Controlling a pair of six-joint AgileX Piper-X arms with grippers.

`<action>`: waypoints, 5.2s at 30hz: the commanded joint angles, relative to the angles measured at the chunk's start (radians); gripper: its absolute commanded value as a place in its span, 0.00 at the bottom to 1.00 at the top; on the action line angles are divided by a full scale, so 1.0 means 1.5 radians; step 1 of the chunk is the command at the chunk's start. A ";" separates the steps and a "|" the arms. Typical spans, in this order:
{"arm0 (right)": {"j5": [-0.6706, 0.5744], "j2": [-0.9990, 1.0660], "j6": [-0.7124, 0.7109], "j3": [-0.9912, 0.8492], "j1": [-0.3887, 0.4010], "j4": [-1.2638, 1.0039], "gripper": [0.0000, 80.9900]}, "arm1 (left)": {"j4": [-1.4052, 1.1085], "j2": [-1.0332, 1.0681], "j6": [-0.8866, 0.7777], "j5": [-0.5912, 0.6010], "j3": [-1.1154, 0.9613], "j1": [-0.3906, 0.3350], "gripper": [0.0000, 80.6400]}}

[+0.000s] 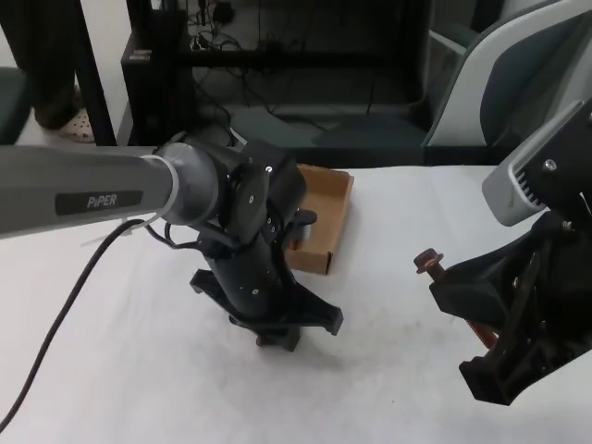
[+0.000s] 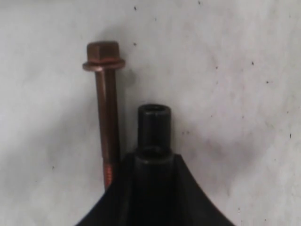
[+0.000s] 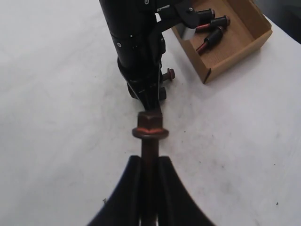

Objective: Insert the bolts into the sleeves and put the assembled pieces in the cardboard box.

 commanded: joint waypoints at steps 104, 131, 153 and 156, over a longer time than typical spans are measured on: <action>-0.003 -0.007 -0.005 -0.002 0.000 -0.005 0.01 | -0.012 -0.029 0.069 0.021 -0.004 0.013 0.44; -0.003 -0.007 -0.008 -0.002 0.000 -0.005 0.01 | -0.053 -0.012 0.050 0.054 0.031 0.010 0.44; 0.013 -0.007 -0.008 -0.002 0.000 -0.005 0.01 | -0.037 0.015 0.028 0.092 0.029 0.012 0.02; 0.032 -0.007 -0.008 -0.002 0.000 -0.005 0.01 | -0.025 0.005 0.028 0.080 0.029 0.013 0.02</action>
